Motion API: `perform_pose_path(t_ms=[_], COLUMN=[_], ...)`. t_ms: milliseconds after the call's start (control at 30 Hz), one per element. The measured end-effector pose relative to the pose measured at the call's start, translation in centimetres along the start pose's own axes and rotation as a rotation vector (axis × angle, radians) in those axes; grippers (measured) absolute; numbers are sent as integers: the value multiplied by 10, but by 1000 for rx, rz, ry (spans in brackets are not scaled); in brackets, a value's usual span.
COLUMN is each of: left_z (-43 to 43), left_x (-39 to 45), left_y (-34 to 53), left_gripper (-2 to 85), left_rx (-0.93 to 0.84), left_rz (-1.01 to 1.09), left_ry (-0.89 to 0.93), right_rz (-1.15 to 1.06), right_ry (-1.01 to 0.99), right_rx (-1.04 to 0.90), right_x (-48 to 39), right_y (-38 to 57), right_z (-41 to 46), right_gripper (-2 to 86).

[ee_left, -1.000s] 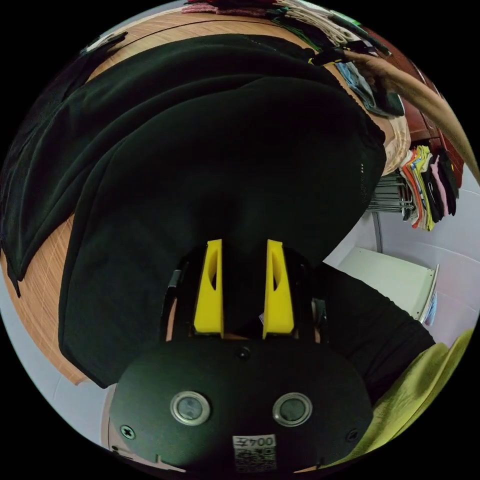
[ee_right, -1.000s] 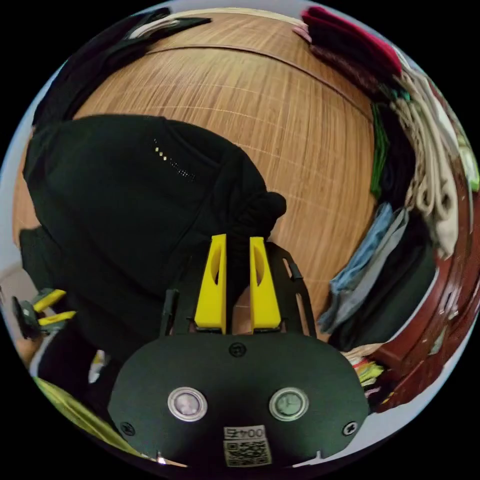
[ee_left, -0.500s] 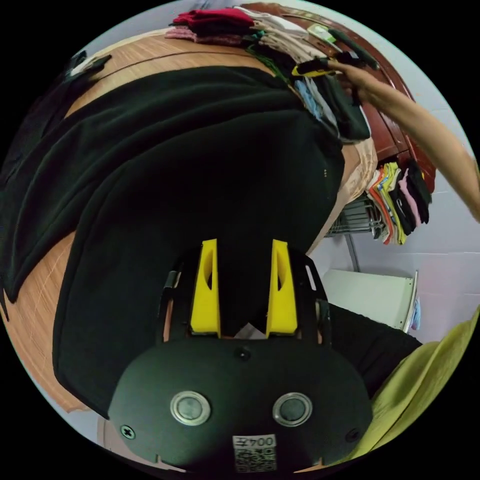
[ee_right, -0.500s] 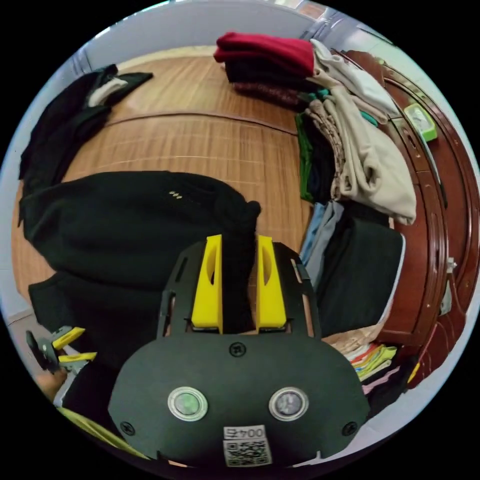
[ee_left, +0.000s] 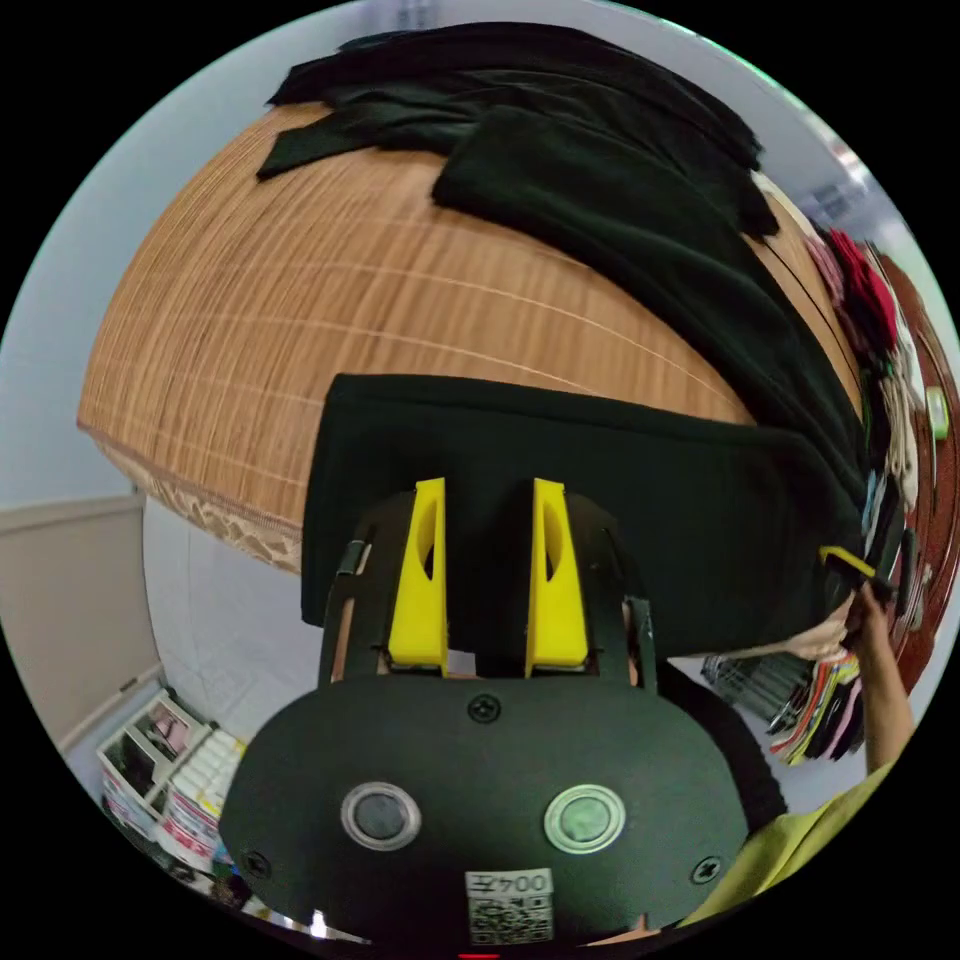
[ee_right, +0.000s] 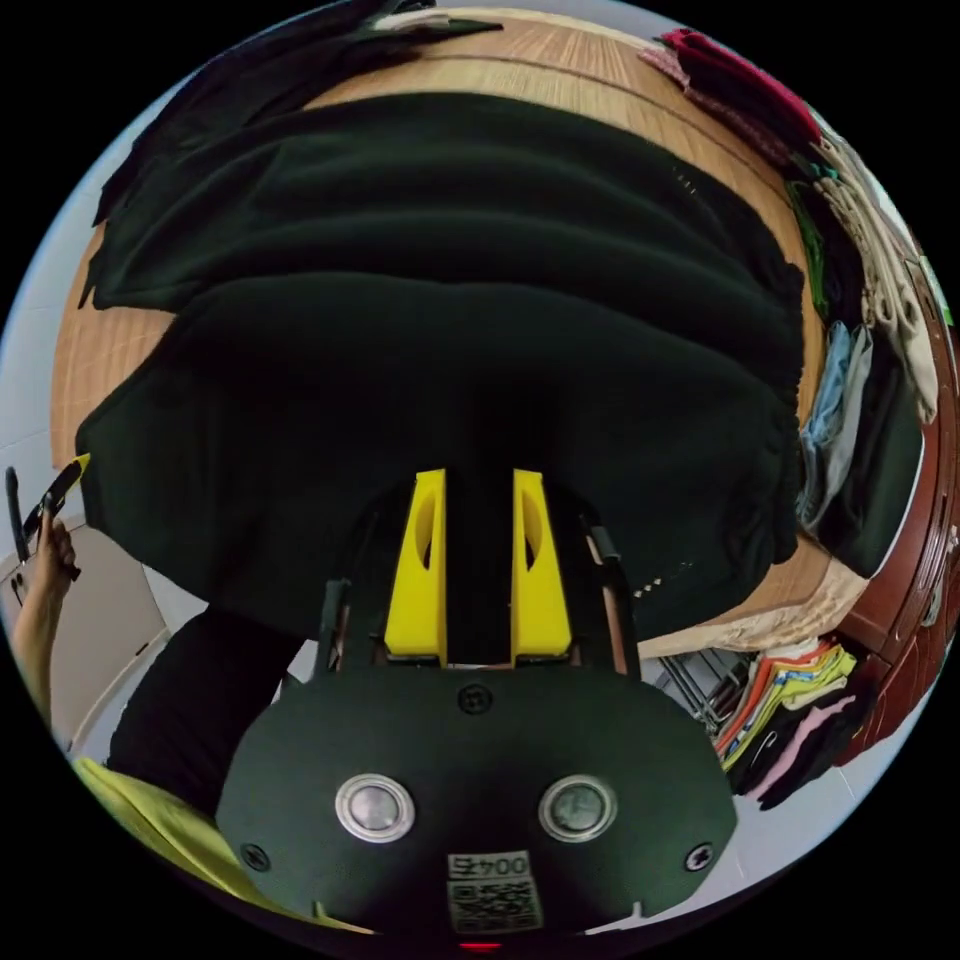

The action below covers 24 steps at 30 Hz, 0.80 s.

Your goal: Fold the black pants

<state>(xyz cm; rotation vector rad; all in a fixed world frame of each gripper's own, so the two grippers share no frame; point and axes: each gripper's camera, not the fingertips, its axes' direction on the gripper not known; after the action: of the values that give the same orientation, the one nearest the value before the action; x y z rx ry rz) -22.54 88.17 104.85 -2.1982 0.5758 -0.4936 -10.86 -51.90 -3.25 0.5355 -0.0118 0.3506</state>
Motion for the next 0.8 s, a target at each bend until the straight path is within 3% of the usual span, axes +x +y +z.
perform_pose_path(t_ms=[567,800], left_z=[23,-19], left_x=[-39,-32], left_y=[-60,-68], left_gripper=[96,96], left_rx=[15,66], left_rz=[113,248], left_ry=[82,130], right_rz=[196,367], right_ry=[-32,-55], right_rx=[-25,123], right_x=[-26,-13], right_y=[-50,-28], right_z=[23,7], right_gripper=[101,111])
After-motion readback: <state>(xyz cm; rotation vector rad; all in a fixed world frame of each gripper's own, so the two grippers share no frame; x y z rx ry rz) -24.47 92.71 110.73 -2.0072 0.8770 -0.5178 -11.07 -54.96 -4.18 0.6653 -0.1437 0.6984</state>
